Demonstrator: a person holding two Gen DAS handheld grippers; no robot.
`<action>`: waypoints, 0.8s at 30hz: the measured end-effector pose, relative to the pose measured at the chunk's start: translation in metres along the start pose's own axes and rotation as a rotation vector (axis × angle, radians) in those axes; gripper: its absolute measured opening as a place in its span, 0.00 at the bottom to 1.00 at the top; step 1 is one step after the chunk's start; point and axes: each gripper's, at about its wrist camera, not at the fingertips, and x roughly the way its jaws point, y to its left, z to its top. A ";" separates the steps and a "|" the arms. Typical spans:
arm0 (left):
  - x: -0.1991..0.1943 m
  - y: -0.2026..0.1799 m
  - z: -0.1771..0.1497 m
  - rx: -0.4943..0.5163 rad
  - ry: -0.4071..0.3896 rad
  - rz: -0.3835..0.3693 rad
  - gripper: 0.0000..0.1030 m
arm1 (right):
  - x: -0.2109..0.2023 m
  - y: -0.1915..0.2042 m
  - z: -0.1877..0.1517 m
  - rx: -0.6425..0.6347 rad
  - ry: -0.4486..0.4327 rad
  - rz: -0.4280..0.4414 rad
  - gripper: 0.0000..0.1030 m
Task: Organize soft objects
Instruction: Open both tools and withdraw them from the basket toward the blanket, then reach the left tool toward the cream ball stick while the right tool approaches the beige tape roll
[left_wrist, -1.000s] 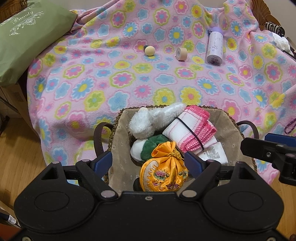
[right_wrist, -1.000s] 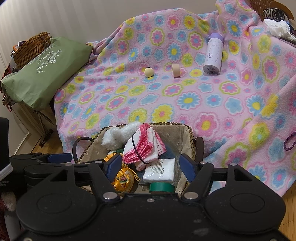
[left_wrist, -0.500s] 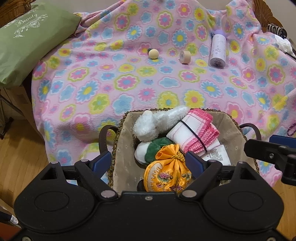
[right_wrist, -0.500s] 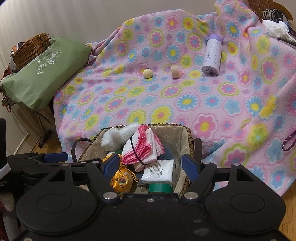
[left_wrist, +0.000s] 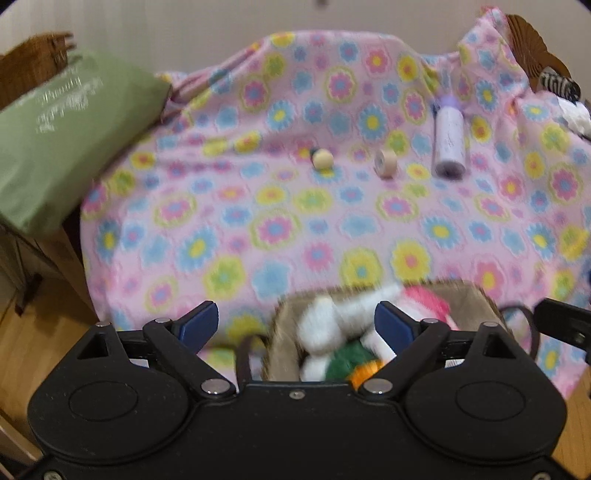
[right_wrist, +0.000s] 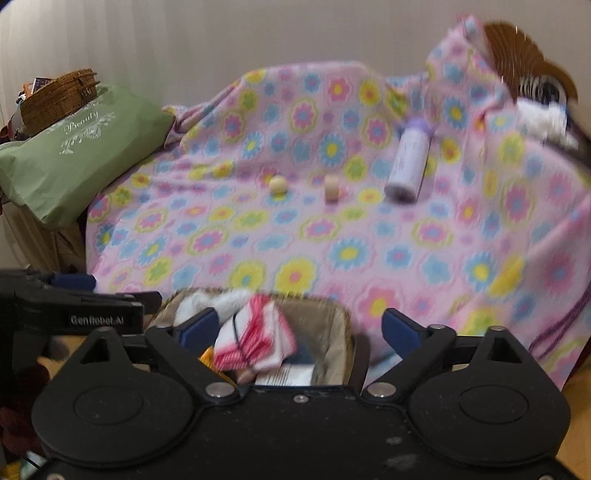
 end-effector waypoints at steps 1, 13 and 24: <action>0.001 0.001 0.006 0.003 -0.014 0.003 0.88 | 0.000 0.000 0.003 -0.013 -0.022 -0.010 0.99; 0.042 0.012 0.058 0.006 -0.145 -0.004 0.96 | 0.044 0.005 0.043 -0.134 -0.170 -0.103 1.00; 0.102 0.007 0.081 0.020 -0.113 0.064 0.97 | 0.116 0.004 0.066 -0.217 -0.161 -0.123 0.99</action>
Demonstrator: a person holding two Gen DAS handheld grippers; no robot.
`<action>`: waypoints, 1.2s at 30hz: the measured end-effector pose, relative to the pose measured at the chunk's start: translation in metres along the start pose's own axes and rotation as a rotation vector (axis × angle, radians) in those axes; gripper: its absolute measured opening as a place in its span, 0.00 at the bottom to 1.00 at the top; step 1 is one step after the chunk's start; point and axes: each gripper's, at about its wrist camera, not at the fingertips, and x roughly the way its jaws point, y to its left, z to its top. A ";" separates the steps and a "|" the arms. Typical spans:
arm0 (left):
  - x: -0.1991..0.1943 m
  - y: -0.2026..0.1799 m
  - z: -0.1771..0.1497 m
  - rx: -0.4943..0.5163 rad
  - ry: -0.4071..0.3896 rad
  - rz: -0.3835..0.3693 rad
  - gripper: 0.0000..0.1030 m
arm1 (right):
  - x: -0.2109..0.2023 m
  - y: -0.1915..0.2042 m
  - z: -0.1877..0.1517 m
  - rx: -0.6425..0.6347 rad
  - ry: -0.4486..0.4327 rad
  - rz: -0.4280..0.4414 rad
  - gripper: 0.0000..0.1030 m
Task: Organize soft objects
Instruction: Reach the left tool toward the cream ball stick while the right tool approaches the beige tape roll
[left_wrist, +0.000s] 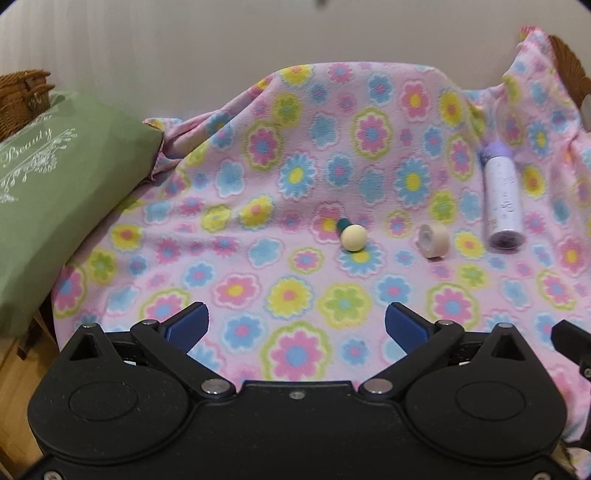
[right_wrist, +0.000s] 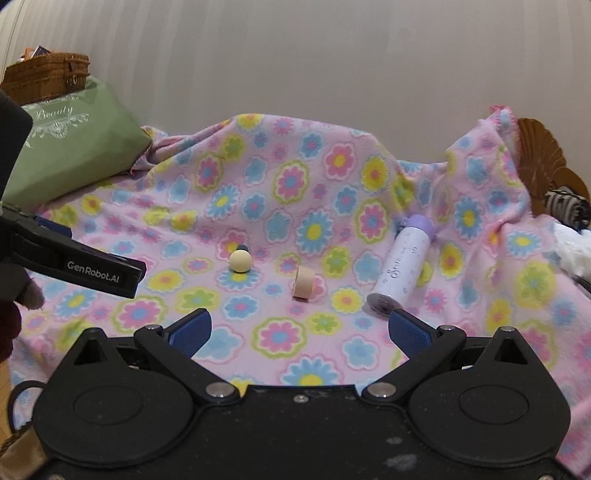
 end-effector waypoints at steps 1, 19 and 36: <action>0.005 0.000 0.002 0.003 0.003 0.001 0.97 | 0.005 0.000 0.000 -0.008 0.000 0.000 0.99; 0.102 -0.010 0.007 0.014 0.120 -0.038 0.97 | 0.113 -0.023 0.002 0.047 0.172 -0.009 0.99; 0.177 -0.005 0.004 -0.012 0.133 -0.052 0.97 | 0.185 -0.014 0.008 0.009 0.247 0.057 0.99</action>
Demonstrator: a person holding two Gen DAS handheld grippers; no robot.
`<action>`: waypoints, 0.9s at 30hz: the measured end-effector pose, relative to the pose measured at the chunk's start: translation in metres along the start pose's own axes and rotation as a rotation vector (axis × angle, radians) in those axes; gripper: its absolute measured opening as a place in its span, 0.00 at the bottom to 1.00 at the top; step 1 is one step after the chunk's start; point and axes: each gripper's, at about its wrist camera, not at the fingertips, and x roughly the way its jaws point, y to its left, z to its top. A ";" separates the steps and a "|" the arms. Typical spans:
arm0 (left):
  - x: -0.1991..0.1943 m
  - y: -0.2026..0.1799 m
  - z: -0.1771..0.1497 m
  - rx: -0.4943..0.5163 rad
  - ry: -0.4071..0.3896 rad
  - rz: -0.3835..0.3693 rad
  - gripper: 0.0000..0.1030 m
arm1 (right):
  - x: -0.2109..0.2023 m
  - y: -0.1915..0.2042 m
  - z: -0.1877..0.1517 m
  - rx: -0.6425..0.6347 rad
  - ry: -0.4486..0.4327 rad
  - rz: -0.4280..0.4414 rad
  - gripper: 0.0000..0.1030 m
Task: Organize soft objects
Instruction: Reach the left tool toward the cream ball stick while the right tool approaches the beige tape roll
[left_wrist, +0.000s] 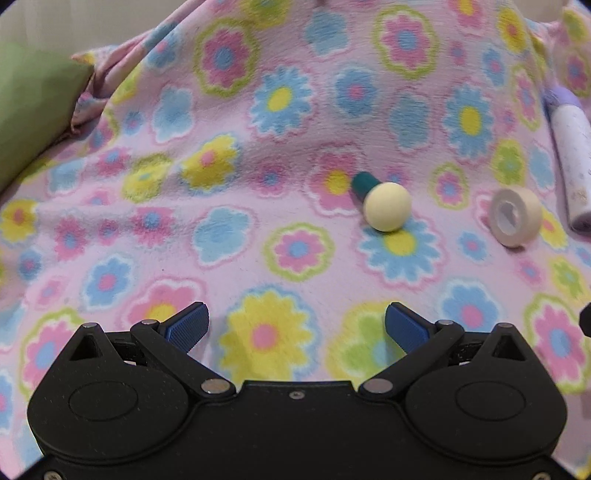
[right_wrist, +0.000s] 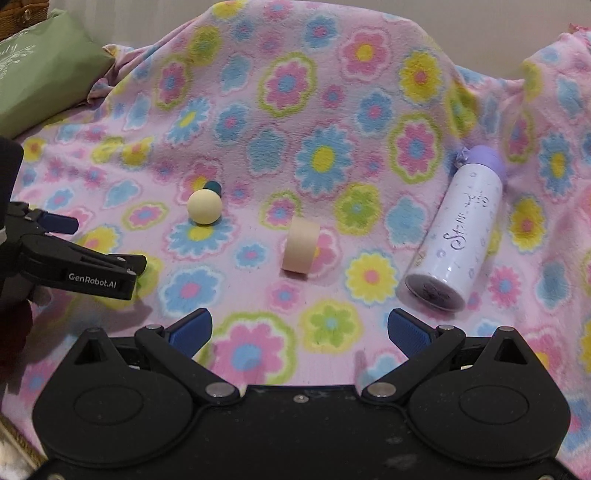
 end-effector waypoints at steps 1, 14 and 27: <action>0.004 0.003 0.001 -0.019 0.001 -0.004 0.97 | 0.003 0.000 0.002 0.006 -0.001 -0.003 0.99; 0.008 0.004 0.000 -0.050 -0.017 -0.004 0.98 | 0.033 0.001 0.035 0.021 -0.079 0.039 0.63; 0.008 0.006 0.000 -0.055 -0.017 -0.006 0.98 | 0.052 0.020 0.046 0.015 -0.079 0.201 0.49</action>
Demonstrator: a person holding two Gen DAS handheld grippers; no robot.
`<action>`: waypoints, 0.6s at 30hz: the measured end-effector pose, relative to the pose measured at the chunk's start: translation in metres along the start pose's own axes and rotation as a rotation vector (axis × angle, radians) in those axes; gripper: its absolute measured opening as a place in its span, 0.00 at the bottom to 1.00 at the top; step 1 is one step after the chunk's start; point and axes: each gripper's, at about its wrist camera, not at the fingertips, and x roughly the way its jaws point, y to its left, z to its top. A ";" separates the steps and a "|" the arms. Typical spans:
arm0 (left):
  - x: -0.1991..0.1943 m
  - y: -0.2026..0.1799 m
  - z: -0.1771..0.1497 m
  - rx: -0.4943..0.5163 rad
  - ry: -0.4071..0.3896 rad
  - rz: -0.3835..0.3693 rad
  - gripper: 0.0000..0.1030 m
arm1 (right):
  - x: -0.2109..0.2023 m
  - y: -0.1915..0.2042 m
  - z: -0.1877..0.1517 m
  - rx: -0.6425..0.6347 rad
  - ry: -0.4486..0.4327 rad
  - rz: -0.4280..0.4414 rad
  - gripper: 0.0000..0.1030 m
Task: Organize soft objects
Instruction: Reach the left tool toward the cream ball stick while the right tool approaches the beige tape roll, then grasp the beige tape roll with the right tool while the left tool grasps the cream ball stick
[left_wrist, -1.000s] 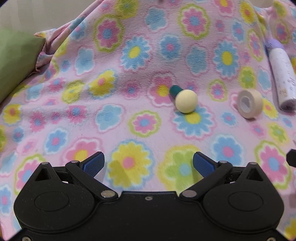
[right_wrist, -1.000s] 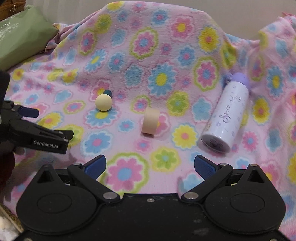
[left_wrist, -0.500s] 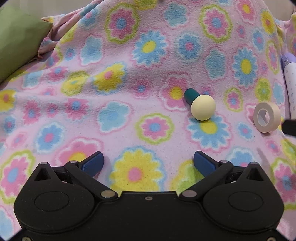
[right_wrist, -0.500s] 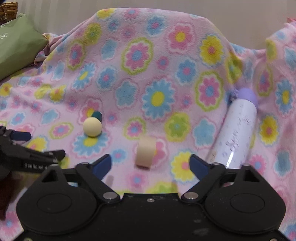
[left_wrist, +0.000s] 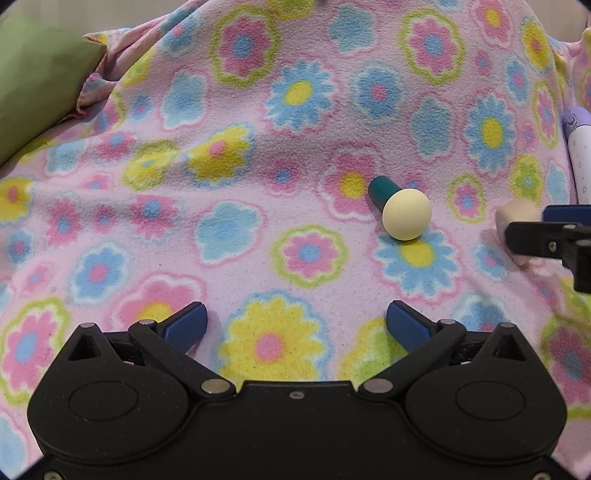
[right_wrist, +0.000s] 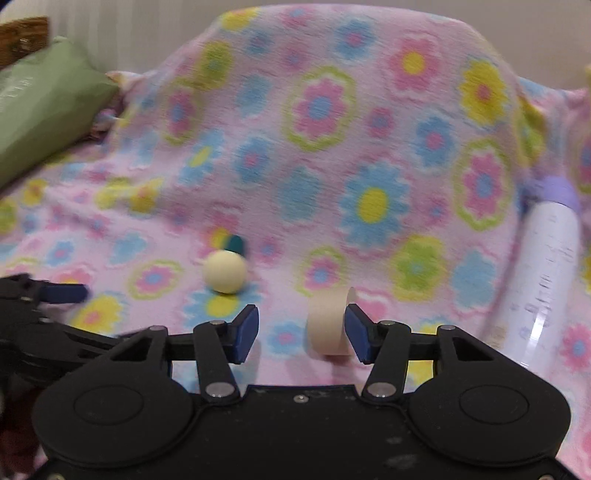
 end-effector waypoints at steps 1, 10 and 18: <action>0.000 0.000 0.000 0.000 0.000 0.000 0.98 | -0.002 0.001 0.000 0.004 -0.006 0.023 0.49; 0.000 0.000 0.000 -0.001 0.000 0.001 0.98 | 0.007 -0.004 -0.012 0.042 0.009 -0.093 0.69; 0.000 0.000 0.000 -0.001 0.000 0.003 0.98 | 0.034 0.005 -0.007 0.014 0.046 -0.125 0.80</action>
